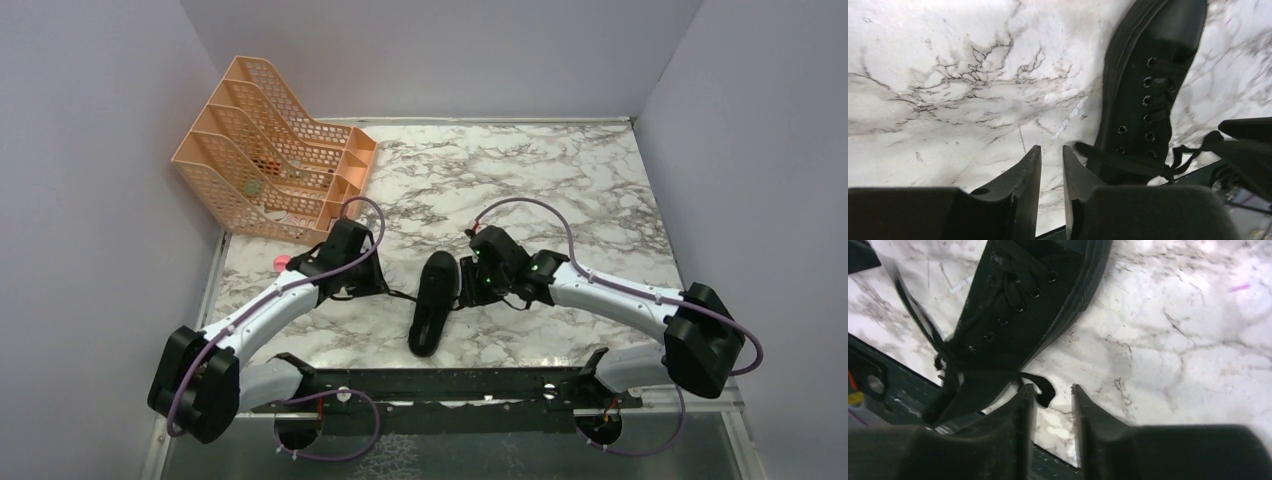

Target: Tie the shoes

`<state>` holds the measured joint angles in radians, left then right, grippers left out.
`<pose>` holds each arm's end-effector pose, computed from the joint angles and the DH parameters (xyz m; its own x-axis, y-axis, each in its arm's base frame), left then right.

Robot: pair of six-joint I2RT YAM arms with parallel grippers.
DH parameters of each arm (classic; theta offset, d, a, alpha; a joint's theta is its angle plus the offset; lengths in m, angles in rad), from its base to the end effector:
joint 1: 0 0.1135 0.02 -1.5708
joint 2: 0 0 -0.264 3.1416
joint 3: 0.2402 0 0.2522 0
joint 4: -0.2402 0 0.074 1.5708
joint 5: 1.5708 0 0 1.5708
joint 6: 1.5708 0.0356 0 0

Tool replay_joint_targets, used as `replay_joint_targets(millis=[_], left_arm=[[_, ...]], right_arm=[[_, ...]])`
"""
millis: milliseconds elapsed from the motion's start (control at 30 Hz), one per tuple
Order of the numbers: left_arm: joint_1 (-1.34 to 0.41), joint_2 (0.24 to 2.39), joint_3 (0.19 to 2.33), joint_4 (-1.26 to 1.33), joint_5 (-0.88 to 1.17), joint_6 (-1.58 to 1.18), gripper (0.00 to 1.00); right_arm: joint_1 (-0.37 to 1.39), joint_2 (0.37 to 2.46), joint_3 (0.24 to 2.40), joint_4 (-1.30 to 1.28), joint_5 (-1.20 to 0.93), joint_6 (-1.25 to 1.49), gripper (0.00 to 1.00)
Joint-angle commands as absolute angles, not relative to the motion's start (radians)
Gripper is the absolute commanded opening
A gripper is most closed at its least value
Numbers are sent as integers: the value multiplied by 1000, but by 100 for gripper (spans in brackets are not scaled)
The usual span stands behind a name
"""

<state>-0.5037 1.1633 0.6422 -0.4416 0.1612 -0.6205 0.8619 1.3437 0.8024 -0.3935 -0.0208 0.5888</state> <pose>0.1900 -0.1112 0.1964 -0.9085 -0.1546 -0.3882 0.0350 0.8976 -0.4394 0.1729 0.2028 0.2078 -0.8615 -0.1516 -0.4847 -0.3469 0.8726 0.3438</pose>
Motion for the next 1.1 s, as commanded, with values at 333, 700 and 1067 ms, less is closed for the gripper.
replay_joint_targets(millis=[333,700,1067], left_arm=[[-485,972,1084,-526,45,-437,85],[-485,1054,1586,-507,16,-329,84],[-485,1035,1739,-509,-85,-236,82]], right_arm=[[724,1330,1386,-993,266,416,100],[723,1106,1764,-799,262,269,100],[723,1093,1927,-911,356,299,100]])
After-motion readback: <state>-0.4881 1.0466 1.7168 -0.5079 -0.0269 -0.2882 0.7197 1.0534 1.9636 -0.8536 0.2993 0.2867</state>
